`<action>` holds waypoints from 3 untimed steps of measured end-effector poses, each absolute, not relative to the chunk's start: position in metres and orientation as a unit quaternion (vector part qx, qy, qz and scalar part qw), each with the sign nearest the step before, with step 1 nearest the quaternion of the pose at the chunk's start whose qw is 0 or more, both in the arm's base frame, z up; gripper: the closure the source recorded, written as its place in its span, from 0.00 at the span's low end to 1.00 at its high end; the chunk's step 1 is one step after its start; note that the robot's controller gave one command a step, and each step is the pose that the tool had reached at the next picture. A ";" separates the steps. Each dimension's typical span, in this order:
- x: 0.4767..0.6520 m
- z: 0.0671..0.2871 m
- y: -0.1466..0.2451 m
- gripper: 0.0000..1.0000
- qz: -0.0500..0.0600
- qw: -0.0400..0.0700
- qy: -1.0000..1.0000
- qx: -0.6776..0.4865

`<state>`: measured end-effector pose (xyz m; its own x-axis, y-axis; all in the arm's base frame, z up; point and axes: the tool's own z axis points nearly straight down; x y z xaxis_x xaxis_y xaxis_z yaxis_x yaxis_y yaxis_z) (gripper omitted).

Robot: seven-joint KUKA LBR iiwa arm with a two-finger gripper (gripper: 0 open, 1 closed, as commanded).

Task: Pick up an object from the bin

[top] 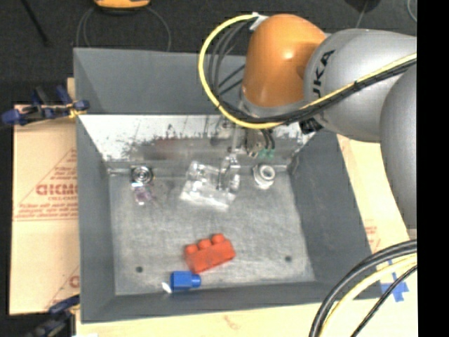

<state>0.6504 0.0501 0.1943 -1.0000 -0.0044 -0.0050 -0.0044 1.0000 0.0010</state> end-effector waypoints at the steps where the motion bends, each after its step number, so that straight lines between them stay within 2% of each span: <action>1: 0.570 0.101 0.130 0.00 0.001 -0.004 1.000 -0.012; 2: 0.502 0.109 0.063 0.00 -0.002 -0.002 1.000 -0.005; 3: 0.501 0.075 0.053 0.00 0.000 0.004 0.995 -0.101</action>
Offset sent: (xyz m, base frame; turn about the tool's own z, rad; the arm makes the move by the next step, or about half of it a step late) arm -0.0762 0.0756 -0.0886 -0.0110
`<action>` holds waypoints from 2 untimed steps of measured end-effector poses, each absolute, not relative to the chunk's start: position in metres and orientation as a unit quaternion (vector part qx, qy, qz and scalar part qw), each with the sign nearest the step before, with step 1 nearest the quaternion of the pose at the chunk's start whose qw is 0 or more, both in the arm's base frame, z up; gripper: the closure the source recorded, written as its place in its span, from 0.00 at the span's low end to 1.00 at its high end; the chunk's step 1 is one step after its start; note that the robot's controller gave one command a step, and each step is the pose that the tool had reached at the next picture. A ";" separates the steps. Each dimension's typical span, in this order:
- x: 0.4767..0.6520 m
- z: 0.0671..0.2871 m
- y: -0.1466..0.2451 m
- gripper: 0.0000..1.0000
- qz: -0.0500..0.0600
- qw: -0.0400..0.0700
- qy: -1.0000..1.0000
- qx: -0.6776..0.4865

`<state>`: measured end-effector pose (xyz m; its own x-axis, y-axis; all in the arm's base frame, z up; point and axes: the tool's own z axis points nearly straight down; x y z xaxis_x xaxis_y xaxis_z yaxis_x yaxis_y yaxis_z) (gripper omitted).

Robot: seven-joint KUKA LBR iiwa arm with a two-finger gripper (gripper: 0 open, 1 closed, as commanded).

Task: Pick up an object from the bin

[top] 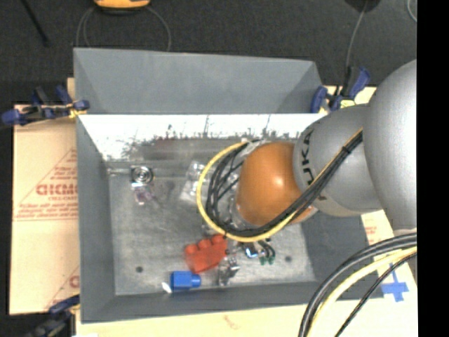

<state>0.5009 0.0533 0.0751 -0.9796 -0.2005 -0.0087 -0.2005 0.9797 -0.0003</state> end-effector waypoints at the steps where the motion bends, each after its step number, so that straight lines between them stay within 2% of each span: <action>1: 0.504 0.078 0.054 1.00 0.001 0.009 0.995 -0.098; 2: 0.516 0.232 0.071 1.00 0.000 0.006 0.994 -0.107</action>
Offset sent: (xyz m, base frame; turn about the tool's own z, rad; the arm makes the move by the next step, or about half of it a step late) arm 0.0000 0.0000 0.0000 0.0000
